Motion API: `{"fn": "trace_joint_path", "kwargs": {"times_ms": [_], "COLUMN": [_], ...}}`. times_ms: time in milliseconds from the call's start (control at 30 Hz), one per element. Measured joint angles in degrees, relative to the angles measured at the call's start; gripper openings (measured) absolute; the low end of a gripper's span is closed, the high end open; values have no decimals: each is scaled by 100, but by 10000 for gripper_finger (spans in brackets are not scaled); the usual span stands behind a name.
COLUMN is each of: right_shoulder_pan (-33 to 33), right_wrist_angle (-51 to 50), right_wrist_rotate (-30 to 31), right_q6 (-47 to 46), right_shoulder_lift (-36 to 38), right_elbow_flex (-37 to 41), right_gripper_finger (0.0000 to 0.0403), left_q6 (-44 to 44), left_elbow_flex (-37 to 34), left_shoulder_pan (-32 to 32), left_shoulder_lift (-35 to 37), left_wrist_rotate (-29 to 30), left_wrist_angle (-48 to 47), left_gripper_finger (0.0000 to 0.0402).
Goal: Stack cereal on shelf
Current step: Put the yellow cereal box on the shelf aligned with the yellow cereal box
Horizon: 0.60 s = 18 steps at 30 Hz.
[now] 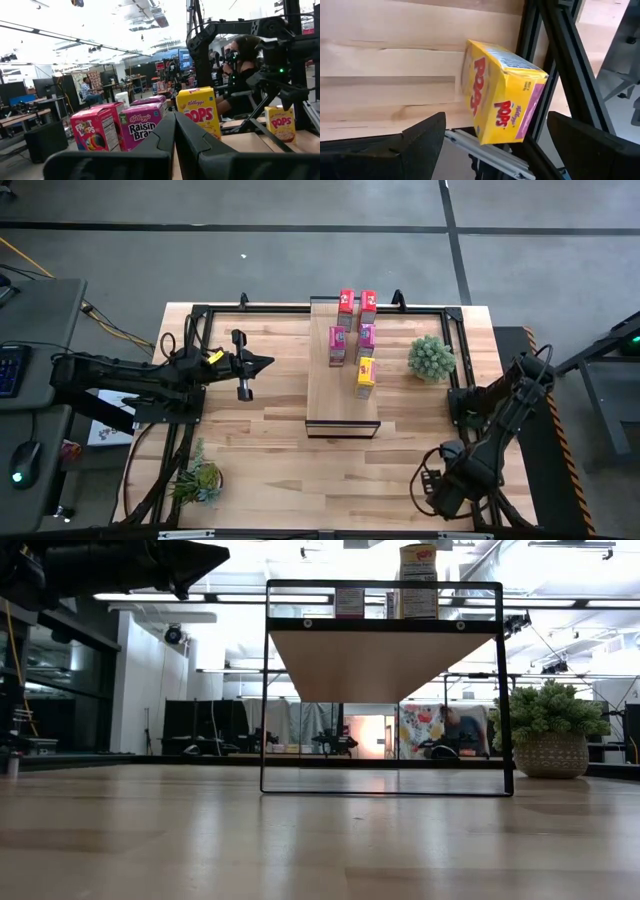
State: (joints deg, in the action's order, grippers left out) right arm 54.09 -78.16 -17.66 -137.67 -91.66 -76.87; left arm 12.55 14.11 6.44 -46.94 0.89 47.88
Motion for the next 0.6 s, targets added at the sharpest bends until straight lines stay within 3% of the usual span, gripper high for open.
{"fn": "trace_joint_path", "kwargs": {"times_ms": [600], "right_shoulder_pan": [183], "right_wrist_angle": [554], "right_wrist_rotate": [-228], "right_q6": [-50], "right_shoulder_lift": [7], "right_elbow_flex": [747], "right_gripper_finger": [342], "left_q6": [-43], "left_elbow_flex": [2], "left_shoulder_pan": [0], "left_shoulder_lift": [2], "left_wrist_rotate": [-22], "left_wrist_angle": [-6], "left_gripper_finger": [0]}}
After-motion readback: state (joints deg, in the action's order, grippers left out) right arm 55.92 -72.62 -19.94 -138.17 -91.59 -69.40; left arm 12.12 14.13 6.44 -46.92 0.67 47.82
